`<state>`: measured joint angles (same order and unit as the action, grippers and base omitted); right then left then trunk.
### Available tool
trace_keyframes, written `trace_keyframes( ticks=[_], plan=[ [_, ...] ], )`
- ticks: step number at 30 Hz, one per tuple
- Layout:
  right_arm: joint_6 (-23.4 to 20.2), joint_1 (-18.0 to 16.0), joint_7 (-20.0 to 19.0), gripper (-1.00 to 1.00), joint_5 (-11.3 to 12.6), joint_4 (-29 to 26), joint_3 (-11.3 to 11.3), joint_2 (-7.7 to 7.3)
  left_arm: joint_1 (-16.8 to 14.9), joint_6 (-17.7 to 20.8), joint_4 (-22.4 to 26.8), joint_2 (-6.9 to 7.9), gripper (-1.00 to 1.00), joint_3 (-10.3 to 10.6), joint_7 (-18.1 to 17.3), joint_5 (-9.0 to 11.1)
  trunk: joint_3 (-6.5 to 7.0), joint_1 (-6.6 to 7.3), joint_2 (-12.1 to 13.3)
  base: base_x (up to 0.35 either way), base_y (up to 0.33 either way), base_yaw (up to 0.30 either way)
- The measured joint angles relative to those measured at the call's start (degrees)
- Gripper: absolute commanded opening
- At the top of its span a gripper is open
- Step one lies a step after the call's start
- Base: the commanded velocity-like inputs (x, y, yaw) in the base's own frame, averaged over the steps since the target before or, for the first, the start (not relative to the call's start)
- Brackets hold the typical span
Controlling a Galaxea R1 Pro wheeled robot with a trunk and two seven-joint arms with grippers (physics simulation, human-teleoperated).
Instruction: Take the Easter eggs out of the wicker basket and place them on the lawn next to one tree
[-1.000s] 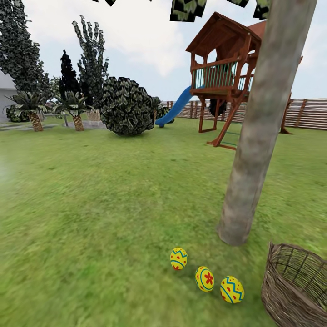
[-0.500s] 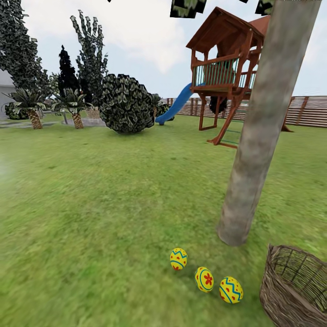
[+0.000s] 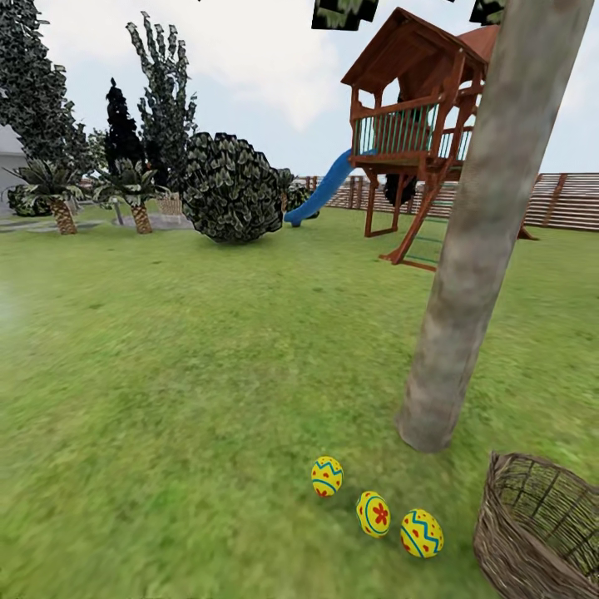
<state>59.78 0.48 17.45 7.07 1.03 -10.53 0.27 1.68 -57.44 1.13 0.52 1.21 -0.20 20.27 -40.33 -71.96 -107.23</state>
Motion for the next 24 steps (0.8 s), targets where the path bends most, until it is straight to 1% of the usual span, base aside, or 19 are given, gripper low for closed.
trace_keyframes(
  ticks=[3, 6, 10, 13, 18, 24],
  plan=[
    [0.0, 1.2, 0.0, 1.0, -1.7, -0.1, 0.0, -0.3, 0.4, -1.4, 0.0, -0.32, 1.0, 0.0, -0.1, 0.0, 0.29, 0.66, 1.2, 0.0, 0.0, 0.0],
    [0.0, 1.7, -0.1, 1.0, -2.5, 0.0, 0.0, -0.66, 0.7, -2.2, 0.0, -0.4, 1.0, 0.0, -0.1, 0.0, 0.59, 1.32, 2.4, 0.0, 0.0, 0.0],
    [0.0, 1.8, 0.0, 1.0, -2.6, -0.1, -0.1, -0.66, 1.5, -2.5, 0.0, -0.48, 1.0, 0.0, -0.2, -0.1, 1.08, 2.2, 4.0, 0.0, 0.0, 0.0],
    [0.0, 1.8, 0.2, 1.0, -1.9, -0.2, 0.1, -0.58, 1.7, -2.5, 0.0, -0.45, 1.0, 0.1, -0.2, -0.1, 1.58, 2.86, 5.2, 0.0, 0.0, 0.0],
    [0.0, 1.8, 0.5, 1.0, -1.6, -0.4, 0.2, -0.6, 1.7, -2.4, 0.0, -0.43, 1.0, 0.2, -0.1, -0.1, 2.46, 3.95, 7.2, 0.0, 0.0, 0.0],
    [0.0, 1.8, 0.2, 1.0, -1.6, -0.4, 0.0, -0.1, 1.7, -2.4, 0.0, -0.43, 1.0, 0.2, -0.1, -0.2, 3.54, 5.27, 9.6, 0.0, 0.0, 0.0]
  ],
)
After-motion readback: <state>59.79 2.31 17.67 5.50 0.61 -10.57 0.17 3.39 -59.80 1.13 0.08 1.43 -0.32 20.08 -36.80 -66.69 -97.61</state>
